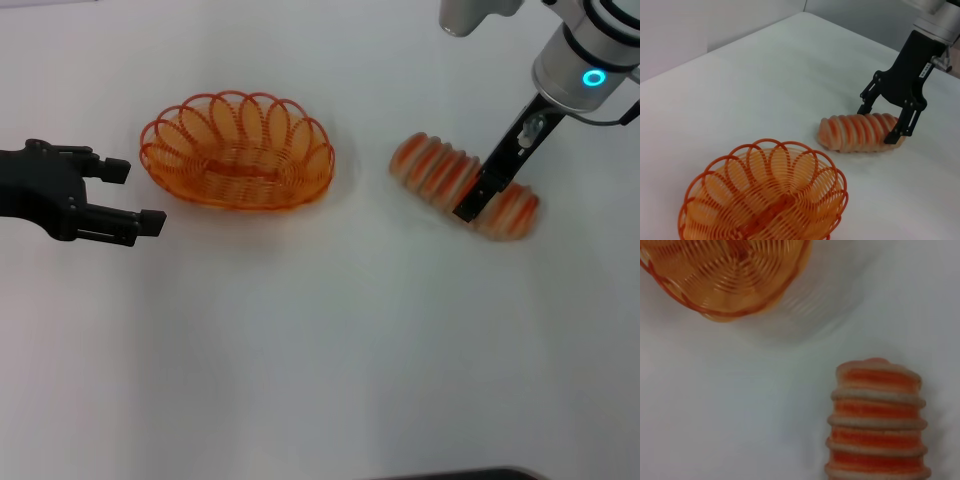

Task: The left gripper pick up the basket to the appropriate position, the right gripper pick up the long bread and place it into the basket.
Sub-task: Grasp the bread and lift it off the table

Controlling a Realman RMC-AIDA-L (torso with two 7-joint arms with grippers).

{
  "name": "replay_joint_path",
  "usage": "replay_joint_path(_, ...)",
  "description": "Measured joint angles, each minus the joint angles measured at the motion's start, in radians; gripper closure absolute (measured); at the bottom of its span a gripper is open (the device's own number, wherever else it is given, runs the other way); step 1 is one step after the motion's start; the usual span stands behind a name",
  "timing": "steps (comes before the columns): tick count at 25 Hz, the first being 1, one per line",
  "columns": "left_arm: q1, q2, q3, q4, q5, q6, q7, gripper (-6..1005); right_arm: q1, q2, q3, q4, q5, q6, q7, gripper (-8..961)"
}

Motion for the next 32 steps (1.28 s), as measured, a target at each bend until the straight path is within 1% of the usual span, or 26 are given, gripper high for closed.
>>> replay_joint_path(7,0.001,-0.001,0.000,0.000,0.000,0.002,0.000,111,-0.007,0.000,-0.028,0.001,0.000,0.012,0.026,27)
replay_joint_path(20,0.001,-0.001,0.000,0.000,0.003,0.003,-0.005,111,-0.008,0.000,-0.034,0.002,-0.029,0.029,0.042,29)
replay_joint_path(23,0.001,-0.001,0.000,0.000,0.003,0.003,-0.005,111,-0.008,0.000,-0.034,0.003,-0.030,0.029,0.043,169)
replay_joint_path(28,0.001,-0.001,0.000,0.001,0.003,0.003,-0.008,111,-0.007,0.000,-0.034,0.003,-0.031,0.030,0.043,270)
replay_joint_path(32,0.001,-0.001,0.000,0.004,0.004,0.005,-0.012,112,-0.007,0.000,-0.033,0.002,-0.033,0.031,0.043,288)
